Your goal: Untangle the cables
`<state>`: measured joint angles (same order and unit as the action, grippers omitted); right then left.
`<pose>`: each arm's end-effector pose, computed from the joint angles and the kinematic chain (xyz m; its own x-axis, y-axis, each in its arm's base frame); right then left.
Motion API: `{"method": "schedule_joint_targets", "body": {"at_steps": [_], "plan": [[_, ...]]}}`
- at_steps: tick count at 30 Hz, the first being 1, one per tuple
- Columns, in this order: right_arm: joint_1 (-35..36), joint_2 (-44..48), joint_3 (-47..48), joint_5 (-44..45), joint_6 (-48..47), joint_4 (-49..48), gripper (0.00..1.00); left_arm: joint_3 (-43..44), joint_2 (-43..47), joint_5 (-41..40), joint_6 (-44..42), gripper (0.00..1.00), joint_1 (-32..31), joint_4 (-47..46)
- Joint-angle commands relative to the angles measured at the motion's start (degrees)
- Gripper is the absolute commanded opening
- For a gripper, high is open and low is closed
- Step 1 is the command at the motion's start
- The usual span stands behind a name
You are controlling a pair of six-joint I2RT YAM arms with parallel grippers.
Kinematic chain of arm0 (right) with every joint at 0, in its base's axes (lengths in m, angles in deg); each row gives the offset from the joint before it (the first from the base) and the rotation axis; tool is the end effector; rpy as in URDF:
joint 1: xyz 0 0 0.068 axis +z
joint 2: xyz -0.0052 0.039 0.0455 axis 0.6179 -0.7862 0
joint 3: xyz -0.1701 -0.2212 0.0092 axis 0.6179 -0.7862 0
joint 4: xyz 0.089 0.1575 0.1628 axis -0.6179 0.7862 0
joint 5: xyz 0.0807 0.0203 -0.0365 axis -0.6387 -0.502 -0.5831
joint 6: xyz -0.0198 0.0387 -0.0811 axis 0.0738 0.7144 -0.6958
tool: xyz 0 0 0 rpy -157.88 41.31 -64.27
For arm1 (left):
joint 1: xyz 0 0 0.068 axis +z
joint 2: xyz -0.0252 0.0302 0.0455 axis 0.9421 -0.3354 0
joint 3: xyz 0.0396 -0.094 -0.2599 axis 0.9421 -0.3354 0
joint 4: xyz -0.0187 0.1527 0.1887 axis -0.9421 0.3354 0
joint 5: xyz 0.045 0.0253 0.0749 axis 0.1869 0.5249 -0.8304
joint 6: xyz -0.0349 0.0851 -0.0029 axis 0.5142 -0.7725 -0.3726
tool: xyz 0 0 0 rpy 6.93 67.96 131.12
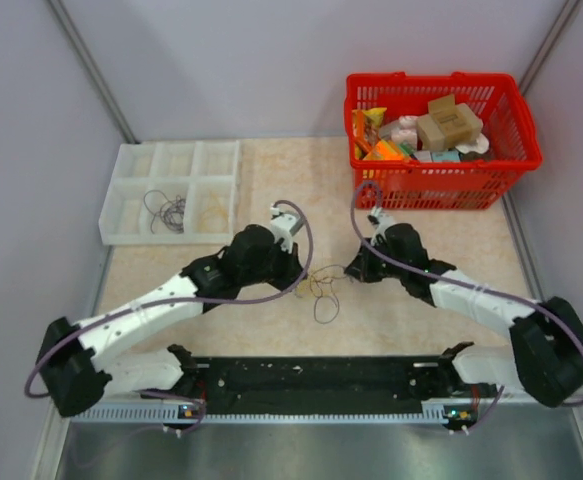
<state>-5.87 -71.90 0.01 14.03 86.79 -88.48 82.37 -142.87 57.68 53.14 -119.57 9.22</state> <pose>0.2173 0.1660 0.1713 -0.7878 0.0309 -0.6152 -0.3828 0.7578 0.5284 0.1733 -0.2218 0.2482 -0.6877 0.1866 -0.7017 0.6088 0.6747 -0.4173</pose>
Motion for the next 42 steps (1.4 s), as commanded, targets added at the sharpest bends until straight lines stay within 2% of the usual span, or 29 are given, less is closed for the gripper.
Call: {"method": "schedule_joint_targets", "body": {"at_steps": [1, 5, 9, 13, 18, 20, 23, 28, 30, 32, 36, 39, 42], "plan": [[-5.9, 10.0, 4.7, 16.8, 3.6, 11.9, 0.00, 4.5, 14.8, -20.0, -1.6, 0.00, 0.0, 7.4], [-11.9, 14.7, 5.2, 23.9, 4.4, 17.8, 0.00, 7.2, 26.4, -31.8, -4.6, 0.00, 0.0, 8.5], [-17.5, 18.6, 4.6, 25.1, 6.6, 19.8, 0.00, 14.7, 30.9, -37.8, -9.7, 0.00, 0.0, 11.5], [-20.2, 21.1, 5.5, 27.4, 7.1, 21.7, 0.00, 23.0, 30.1, -44.2, -14.9, 0.00, 0.0, 16.6], [-25.3, 21.1, 6.0, 26.3, 6.6, 22.6, 0.00, 33.6, 26.3, -52.3, -21.3, 0.00, 0.0, 19.8], [-29.7, 20.9, 5.7, 26.0, 6.2, 23.2, 0.00, 37.0, 24.5, -54.8, -23.4, 0.00, 0.0, 20.0], [-36.6, 21.6, 5.4, 22.0, 6.2, 22.9, 0.00, 39.3, 23.8, -55.8, -28.5, 0.00, 0.1, 19.1], [-42.7, 21.4, 4.0, 17.9, 6.7, 22.0, 0.00, 39.7, 25.2, -62.4, -33.1, 0.00, 0.0, 17.6], [-43.8, 20.6, 3.7, 13.7, 5.3, 19.7, 0.00, 39.0, 27.4, -61.5, -33.9, 0.00, 0.0, 16.0], [-43.6, 20.0, 2.7, 5.1, 4.1, 15.2, 0.00, 38.8, 28.4, -57.4, -33.0, 0.00, 0.0, 16.1], [-39.5, 20.1, 2.1, -4.0, 1.7, 12.3, 0.00, 39.6, 26.7, -49.4, -28.5, 0.00, 0.0, 17.0], [-36.2, 20.8, 3.0, -10.3, -0.3, 12.9, 0.00, 40.9, 22.8, -45.9, -26.0, 0.00, 0.1, 17.3], [-32.7, 22.9, 3.6, -14.7, -0.5, 12.7, 0.00, 47.7, 14.5, -42.5, -23.7, 0.00, 1.9, 22.4]]}}
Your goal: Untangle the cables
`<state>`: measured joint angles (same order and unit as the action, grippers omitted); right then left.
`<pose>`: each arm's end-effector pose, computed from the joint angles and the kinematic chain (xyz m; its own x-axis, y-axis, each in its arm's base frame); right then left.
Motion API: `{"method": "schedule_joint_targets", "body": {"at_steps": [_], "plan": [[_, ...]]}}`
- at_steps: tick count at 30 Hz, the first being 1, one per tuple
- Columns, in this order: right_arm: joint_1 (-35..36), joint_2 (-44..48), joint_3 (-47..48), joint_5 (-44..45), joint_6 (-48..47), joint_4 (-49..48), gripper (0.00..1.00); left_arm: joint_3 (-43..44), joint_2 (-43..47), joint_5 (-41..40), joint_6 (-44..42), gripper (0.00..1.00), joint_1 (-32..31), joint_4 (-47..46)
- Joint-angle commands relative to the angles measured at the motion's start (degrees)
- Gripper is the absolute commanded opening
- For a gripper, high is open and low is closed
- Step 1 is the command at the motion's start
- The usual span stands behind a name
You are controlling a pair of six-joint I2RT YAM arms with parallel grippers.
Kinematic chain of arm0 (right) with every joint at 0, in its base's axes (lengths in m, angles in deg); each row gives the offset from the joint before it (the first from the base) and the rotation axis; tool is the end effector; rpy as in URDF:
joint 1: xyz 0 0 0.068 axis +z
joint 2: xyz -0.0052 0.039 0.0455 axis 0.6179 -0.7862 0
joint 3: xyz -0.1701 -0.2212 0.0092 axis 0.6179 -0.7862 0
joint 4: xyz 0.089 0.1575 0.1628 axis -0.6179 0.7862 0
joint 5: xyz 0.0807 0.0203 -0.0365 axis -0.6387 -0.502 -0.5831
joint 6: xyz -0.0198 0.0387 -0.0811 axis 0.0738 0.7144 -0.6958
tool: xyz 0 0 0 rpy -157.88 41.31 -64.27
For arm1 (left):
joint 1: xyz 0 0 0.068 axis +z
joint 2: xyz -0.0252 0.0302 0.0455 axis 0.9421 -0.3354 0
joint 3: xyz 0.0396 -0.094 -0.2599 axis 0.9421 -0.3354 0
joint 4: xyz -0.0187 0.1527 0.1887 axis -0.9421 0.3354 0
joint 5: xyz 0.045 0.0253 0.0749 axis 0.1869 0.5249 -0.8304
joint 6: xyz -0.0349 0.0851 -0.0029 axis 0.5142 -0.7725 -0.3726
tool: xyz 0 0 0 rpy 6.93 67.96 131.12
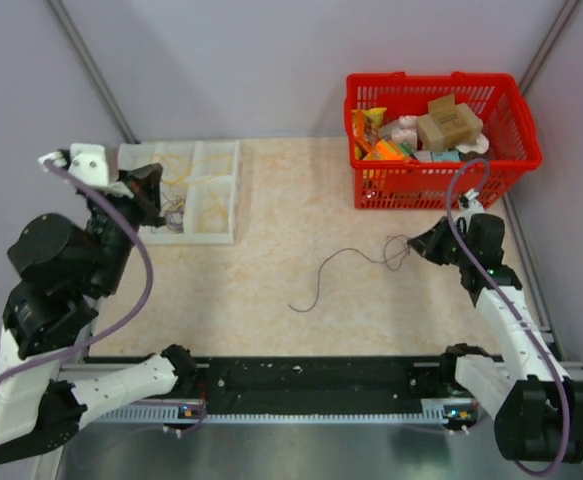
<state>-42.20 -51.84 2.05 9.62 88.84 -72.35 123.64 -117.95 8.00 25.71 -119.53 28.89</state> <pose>0.2223 0.0146 0.2297 -0.5772 0.5062 -0.6408 0.0499 0.8051 0.5911 0.0917 -0.0249 0.5286 0.1311 -0.0781 -0.9883 0.1574 0.9859 -0.0570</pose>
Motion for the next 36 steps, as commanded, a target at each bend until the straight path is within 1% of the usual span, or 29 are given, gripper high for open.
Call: {"method": "schedule_joint_targets", "body": {"at_steps": [1, 2, 4, 6, 9, 10, 13, 15, 18, 19, 22, 25, 29, 32, 36], "plan": [[6.5, 3.3, 1.9, -10.6, -2.3, -3.2, 0.00, 8.4, -13.9, 12.2, 6.6, 0.00, 4.6, 4.0], [8.0, 3.5, 2.3, -11.0, -1.7, -3.4, 0.00, 10.3, -15.6, 18.3, 8.6, 0.00, 8.5, 5.1], [11.6, 3.1, 3.0, -12.3, -1.0, -3.9, 0.00, 11.8, -18.1, 30.5, 13.3, 0.00, 19.1, 4.9], [14.7, 2.6, 3.6, -12.3, -0.2, -4.4, 0.00, 11.1, -19.7, 37.0, 15.6, 0.00, 26.5, 2.6], [18.2, 1.9, 3.3, -11.5, -0.2, -5.5, 0.00, 11.3, -22.8, 45.6, 18.9, 0.00, 34.8, -0.3], [18.9, 1.6, 3.2, -11.1, -0.3, -5.4, 0.00, 10.9, -23.4, 49.0, 20.5, 0.00, 36.7, -1.6], [19.3, 0.0, 3.2, -12.3, -0.8, -5.7, 0.00, 8.7, -24.3, 55.2, 25.4, 0.00, 42.3, -5.5], [19.4, -0.9, 3.4, -12.1, -2.0, -4.8, 0.00, 7.6, -24.6, 56.5, 27.1, 0.00, 45.2, -6.8], [19.5, -1.6, 3.8, -11.6, -3.8, -3.1, 0.05, 5.5, -24.5, 56.6, 28.8, 0.00, 48.8, -8.9], [19.5, -1.7, 3.9, -11.7, -4.4, -2.8, 0.05, 4.4, -24.6, 57.6, 30.1, 0.00, 51.3, -10.1], [19.6, -2.4, 3.9, -12.1, -4.8, -2.8, 0.05, -0.5, -25.6, 62.3, 36.0, 0.00, 55.7, -15.0], [19.6, -3.2, 4.1, -12.4, -5.0, -2.9, 0.07, -6.2, -26.7, 61.0, 40.2, 0.00, 58.0, -18.0], [19.5, -3.4, 4.0, -12.6, -5.0, -3.0, 0.09, -12.4, -29.5, 64.0, 45.2, 0.00, 61.2, -25.2], [19.5, -3.4, 3.9, -12.5, -5.1, -3.1, 0.10, -15.3, -32.0, 66.9, 47.8, 0.00, 62.3, -29.7], [19.6, -3.5, 3.8, -12.5, -4.6, -3.5, 0.10, -20.8, -33.8, 68.0, 51.5, 0.00, 62.6, -35.3]]}}
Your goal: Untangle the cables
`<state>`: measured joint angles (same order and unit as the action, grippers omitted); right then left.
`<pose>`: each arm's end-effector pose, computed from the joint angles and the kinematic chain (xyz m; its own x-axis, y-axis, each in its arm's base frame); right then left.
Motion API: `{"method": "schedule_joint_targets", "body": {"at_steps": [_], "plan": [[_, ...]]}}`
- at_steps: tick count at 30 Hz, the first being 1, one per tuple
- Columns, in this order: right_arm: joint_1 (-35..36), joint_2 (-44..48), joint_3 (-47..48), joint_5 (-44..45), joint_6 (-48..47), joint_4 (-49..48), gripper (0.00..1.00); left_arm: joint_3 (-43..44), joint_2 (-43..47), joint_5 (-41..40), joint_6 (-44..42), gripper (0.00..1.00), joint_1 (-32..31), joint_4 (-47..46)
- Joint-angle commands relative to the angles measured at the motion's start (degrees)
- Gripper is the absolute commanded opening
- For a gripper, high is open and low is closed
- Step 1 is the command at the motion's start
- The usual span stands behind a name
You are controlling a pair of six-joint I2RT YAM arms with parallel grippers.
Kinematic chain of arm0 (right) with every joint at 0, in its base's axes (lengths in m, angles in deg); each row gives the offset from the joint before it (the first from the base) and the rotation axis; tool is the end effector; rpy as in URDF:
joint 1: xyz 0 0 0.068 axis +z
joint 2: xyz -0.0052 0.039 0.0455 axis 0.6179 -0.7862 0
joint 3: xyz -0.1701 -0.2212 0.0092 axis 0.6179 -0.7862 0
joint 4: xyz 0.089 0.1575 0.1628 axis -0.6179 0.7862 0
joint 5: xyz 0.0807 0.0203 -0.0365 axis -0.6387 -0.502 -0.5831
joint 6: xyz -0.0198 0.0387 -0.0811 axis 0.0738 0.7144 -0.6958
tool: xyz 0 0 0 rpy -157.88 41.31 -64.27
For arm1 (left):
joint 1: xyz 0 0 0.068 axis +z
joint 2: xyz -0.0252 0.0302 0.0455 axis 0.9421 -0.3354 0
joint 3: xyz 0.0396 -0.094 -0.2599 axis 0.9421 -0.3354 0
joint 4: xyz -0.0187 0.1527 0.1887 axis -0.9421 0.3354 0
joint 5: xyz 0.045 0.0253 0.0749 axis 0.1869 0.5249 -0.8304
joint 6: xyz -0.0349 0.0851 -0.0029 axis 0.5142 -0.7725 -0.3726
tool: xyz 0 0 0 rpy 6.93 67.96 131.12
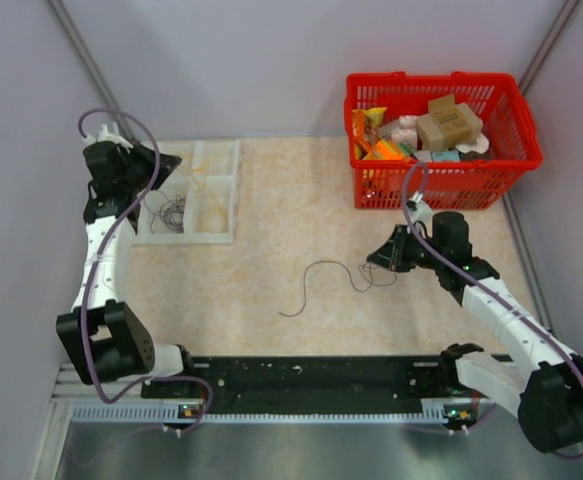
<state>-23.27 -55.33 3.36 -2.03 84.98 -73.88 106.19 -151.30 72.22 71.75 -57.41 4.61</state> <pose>0.2067 0.1017 0.2329 -0.7558 0.1799 -0.6296 -0.3660 0.6813 0.6340 0.3347 0.0425 0.3724 -0.3173 -0.7049 -0.6343 -0.0476 0.6799 -0.7318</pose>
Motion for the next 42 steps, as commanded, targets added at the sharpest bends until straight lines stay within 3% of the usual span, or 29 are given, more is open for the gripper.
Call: {"method": "schedule_joint_targets", "body": {"at_steps": [1, 5, 12, 21, 26, 30, 39, 42], "plan": [[0.7, 0.1, 2.4, -0.8, -0.7, -2.1, 0.10, -4.3, -1.0, 3.7, 6.1, 0.00, 0.5, -11.6], [0.7, 0.0, 2.5, -0.9, -0.7, -2.1, 0.11, -8.4, -4.0, 6.7, 11.3, 0.00, 0.9, -18.0], [0.7, -0.6, 2.3, -1.5, 0.1, -3.3, 0.11, -9.2, -7.4, 4.0, 11.0, 0.00, 1.4, -20.0], [0.7, -0.5, 2.0, -1.4, 0.6, -3.9, 0.12, -7.1, -15.7, 3.0, 5.8, 0.00, 1.6, -14.3], [0.7, -0.7, 1.3, -1.6, 0.7, -4.2, 0.13, -5.2, -16.3, -9.4, -3.7, 0.00, -1.7, -3.0], [0.6, -1.2, 1.4, -1.9, 0.7, -4.6, 0.13, -2.3, -18.3, -18.7, -9.3, 0.00, -7.4, 0.8], [0.7, 0.8, 1.4, -1.4, 0.5, -3.4, 0.13, 1.5, -25.3, -33.4, -9.7, 0.00, -11.1, 7.1], [0.7, 0.7, 1.4, -1.5, 0.2, -2.8, 0.13, 3.7, -27.4, -33.3, -9.5, 0.00, -10.1, 8.7]]}}
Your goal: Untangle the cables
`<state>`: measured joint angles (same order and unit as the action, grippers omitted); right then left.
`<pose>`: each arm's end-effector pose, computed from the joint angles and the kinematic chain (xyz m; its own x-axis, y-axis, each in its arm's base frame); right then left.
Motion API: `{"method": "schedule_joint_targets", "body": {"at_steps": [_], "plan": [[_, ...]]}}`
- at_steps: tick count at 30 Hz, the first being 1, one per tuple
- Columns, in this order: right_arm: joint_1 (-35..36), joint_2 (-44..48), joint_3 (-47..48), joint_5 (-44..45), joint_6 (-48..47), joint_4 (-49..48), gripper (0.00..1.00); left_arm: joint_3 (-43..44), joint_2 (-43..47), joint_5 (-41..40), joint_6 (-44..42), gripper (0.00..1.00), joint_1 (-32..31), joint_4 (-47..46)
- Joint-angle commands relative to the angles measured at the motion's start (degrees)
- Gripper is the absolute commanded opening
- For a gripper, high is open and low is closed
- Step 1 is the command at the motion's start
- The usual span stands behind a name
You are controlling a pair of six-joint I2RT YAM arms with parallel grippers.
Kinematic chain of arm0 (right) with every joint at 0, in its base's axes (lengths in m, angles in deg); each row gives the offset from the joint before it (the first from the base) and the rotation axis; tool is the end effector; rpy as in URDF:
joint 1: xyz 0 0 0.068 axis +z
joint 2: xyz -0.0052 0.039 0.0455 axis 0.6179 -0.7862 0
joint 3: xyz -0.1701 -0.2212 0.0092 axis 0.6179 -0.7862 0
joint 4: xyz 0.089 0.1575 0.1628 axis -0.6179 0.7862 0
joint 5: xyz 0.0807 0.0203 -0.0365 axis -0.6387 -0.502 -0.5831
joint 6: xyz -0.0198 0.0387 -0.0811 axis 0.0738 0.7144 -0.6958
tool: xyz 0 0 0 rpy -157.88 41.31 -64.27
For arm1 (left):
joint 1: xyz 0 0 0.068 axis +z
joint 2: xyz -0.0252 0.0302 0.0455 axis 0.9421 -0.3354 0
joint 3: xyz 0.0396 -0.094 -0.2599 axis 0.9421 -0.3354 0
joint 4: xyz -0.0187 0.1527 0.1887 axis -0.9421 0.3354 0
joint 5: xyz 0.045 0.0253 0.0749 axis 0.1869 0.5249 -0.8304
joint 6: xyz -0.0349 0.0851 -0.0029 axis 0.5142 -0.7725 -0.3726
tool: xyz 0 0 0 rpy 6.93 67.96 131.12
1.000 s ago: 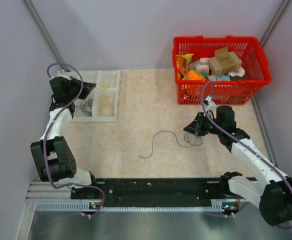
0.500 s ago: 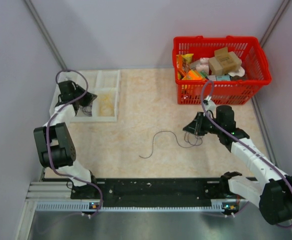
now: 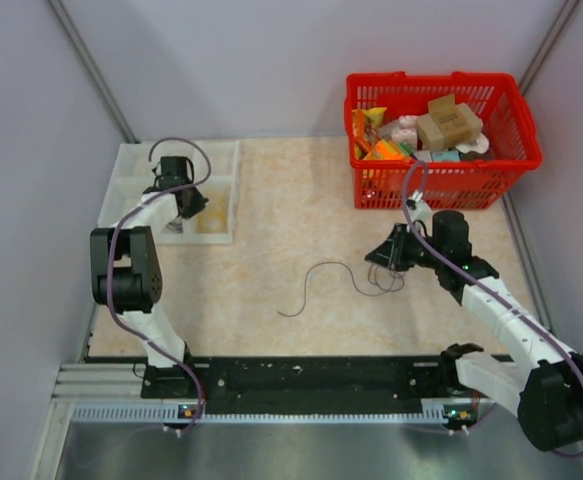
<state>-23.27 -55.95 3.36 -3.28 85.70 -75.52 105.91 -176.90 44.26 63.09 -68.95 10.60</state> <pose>0.2088 0.1038 0.2346 -0.7549 0.1842 -0.6295 -0.3781 0.6620 0.6472 0.4093 0.0158 0.1927 -0.5762 -0.5696 -0.5861 -0.4691 0.8177 -0.3335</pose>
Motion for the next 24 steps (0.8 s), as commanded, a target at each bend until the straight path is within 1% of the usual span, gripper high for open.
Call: {"method": "schedule_joint_targets", "body": {"at_steps": [1, 3, 5, 6, 7, 9, 10, 12, 13, 14, 15, 19, 20, 21, 24], "plan": [[0.7, 1.4, 1.3, -0.3, -0.5, -1.1, 0.13, 4.8, -2.7, -4.6, -1.1, 0.00, 1.4, 3.8], [0.6, 1.4, 1.3, -0.1, -0.5, -1.1, 0.13, 6.0, -4.0, -2.9, -0.8, 0.00, 1.2, 5.6], [0.6, 1.3, 1.3, -0.1, -0.3, -1.5, 0.13, 5.2, -3.7, -1.1, -0.6, 0.00, 1.2, 4.6], [0.7, 1.3, 1.4, -0.1, -0.3, -1.5, 0.13, 4.3, -3.0, -0.9, -0.5, 0.04, 1.1, 3.9], [0.7, 1.2, 1.5, -0.3, -0.3, -1.5, 0.13, 3.4, -2.1, -0.8, -0.6, 0.11, 1.1, 3.1], [0.7, 1.3, 1.6, -0.4, -0.4, -1.5, 0.13, 2.7, -0.1, -0.2, -0.8, 0.27, 1.1, 2.3], [0.6, 1.4, 1.5, -0.3, -0.3, -1.3, 0.13, 2.5, 1.1, 0.3, -0.8, 0.34, 1.1, 2.1], [0.7, 1.4, 1.3, -0.5, -0.4, -1.3, 0.13, 2.7, 3.3, 1.5, -1.0, 0.42, 1.1, 2.1], [0.7, 1.2, 1.2, -0.5, -0.4, -1.1, 0.13, 2.8, 4.5, 2.0, -1.0, 0.48, 1.2, 2.4], [0.6, 1.3, 1.1, -0.6, -0.4, -1.1, 0.13, 2.9, 5.5, 2.7, -1.0, 0.52, 1.1, 2.5], [0.7, 1.2, 1.1, -0.7, -0.4, -1.1, 0.13, 3.1, 6.7, 3.1, -1.1, 0.54, 1.2, 3.0], [0.7, 1.1, 0.5, -0.6, -0.2, -1.1, 0.13, 3.2, 11.4, 3.4, -1.3, 0.57, 1.1, 4.8], [0.9, 0.8, 0.3, -0.4, -0.2, -1.1, 0.13, 3.1, 14.4, 3.4, -1.8, 0.60, 1.2, 6.2], [1.2, 0.7, 0.3, -0.2, -0.3, -0.9, 0.13, 2.9, 15.7, 3.4, -1.9, 0.61, 1.2, 6.9], [2.5, -0.6, 0.6, 0.7, -0.8, -0.4, 0.13, 0.0, 21.9, 8.1, -2.7, 0.61, 1.2, 6.1]]}}
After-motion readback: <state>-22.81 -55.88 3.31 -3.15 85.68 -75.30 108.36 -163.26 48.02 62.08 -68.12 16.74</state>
